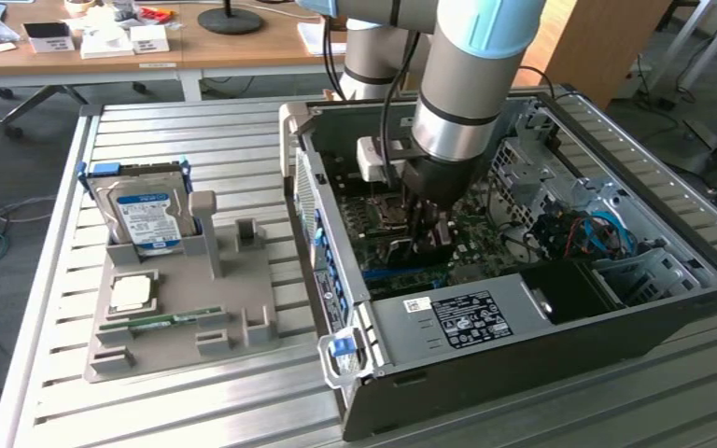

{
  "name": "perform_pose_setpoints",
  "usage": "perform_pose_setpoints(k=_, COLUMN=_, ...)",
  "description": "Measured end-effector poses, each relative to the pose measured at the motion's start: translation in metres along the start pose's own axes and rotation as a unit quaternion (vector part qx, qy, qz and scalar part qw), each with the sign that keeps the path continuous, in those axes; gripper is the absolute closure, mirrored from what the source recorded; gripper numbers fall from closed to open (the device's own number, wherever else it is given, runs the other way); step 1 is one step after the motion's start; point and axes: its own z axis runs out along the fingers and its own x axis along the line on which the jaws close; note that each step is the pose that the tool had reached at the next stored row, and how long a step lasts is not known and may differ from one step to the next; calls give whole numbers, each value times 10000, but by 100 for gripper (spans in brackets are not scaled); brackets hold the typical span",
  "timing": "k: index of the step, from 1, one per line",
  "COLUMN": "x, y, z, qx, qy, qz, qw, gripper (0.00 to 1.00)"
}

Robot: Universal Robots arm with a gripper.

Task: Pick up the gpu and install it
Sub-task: 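Insert the gpu into the slot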

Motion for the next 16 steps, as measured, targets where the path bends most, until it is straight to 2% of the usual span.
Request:
perform_pose_setpoints(k=9, x=-2, y=11, z=17, qx=-2, qy=-35, qz=1, qw=10000, gripper=73)
perform_pose_setpoints(k=16, x=0, y=20, z=39, qx=-1, qy=-34, qz=0, qw=10000, gripper=73)
